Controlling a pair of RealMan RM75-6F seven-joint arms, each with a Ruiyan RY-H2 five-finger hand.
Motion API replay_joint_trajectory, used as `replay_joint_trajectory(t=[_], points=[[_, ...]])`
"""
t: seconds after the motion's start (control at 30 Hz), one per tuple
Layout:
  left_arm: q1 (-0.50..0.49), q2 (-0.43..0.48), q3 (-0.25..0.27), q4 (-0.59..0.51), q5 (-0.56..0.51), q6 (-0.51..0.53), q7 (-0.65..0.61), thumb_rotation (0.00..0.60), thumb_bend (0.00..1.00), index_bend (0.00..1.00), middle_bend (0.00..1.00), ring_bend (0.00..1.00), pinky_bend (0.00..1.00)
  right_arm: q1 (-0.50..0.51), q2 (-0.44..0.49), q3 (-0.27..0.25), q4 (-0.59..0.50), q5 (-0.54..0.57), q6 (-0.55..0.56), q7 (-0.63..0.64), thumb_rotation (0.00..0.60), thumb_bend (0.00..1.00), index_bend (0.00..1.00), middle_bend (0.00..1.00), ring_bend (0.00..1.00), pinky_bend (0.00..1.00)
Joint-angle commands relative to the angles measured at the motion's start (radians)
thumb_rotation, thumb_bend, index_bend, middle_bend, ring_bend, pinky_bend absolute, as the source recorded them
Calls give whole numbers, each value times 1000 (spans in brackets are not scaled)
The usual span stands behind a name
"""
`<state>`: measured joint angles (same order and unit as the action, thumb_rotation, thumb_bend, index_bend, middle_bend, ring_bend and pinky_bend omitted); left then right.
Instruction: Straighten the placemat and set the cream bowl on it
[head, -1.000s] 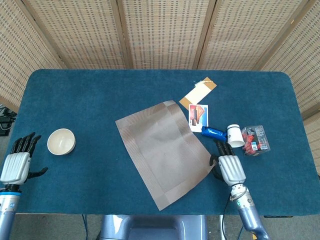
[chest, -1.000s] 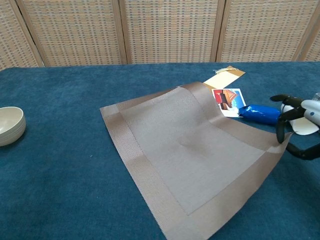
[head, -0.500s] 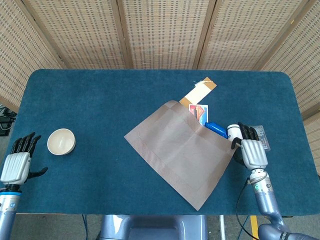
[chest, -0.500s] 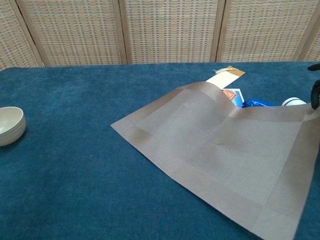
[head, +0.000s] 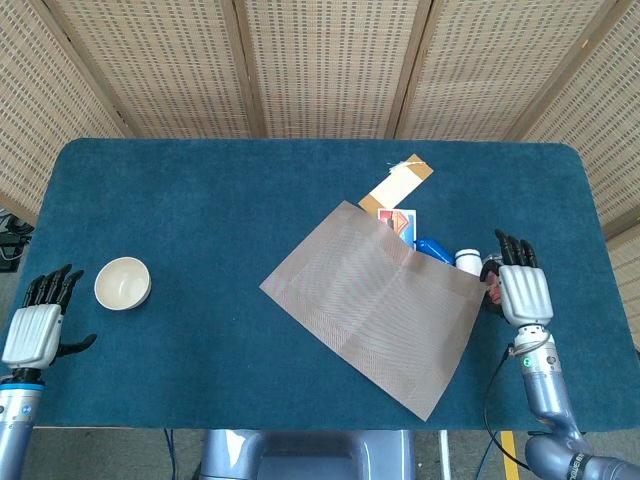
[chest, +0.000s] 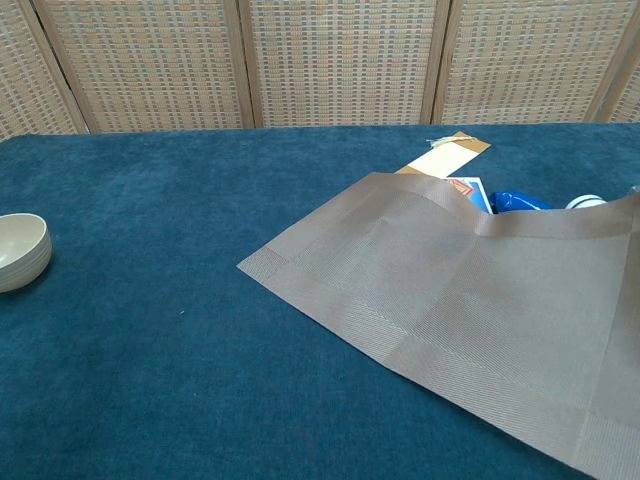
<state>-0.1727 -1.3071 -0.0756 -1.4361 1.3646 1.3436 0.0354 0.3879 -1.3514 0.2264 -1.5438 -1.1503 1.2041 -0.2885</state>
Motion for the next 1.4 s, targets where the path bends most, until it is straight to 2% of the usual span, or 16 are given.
replay_joint_trajectory(t=[0.03, 0.13, 0.2, 0.47, 0.63, 0.83, 1.07, 1.4], points=[[0, 0, 0, 2, 1, 0, -3, 600, 139, 81, 0, 0, 0, -12, 17, -17, -16, -22, 3, 29, 600, 285, 299, 0, 0, 0], [-1, 0, 0, 5, 6, 1, -13, 600, 139, 81, 0, 0, 0, -38, 37, -34, -27, -62, 34, 78, 600, 215, 182, 0, 0, 0], [-3, -1, -1, 7, 9, 1, -18, 600, 139, 81, 0, 0, 0, -73, 49, -50, -36, -99, 89, 114, 600, 185, 149, 0, 0, 0], [-17, 9, -13, -3, 23, 5, -29, 600, 139, 81, 0, 0, 0, -171, 93, -105, -62, -208, 214, 255, 600, 127, 134, 0, 0, 0], [-51, 23, -37, -33, 34, -2, 18, 600, 138, 81, 0, 0, 0, -209, 122, -127, -51, -248, 251, 324, 600, 125, 134, 0, 0, 0], [-126, 14, -79, -82, 31, -47, 118, 600, 5, 82, 0, 0, 0, -228, 146, -133, -36, -281, 269, 397, 600, 126, 134, 0, 0, 0], [-225, -39, -122, -101, 28, -113, 211, 600, 0, 80, 0, 0, 0, -234, 170, -128, -36, -296, 272, 454, 600, 126, 134, 0, 0, 0], [-418, -221, -168, -16, -61, -289, 404, 600, 0, 64, 0, 0, 0, -243, 204, -116, -55, -310, 283, 518, 600, 126, 134, 0, 0, 0]])
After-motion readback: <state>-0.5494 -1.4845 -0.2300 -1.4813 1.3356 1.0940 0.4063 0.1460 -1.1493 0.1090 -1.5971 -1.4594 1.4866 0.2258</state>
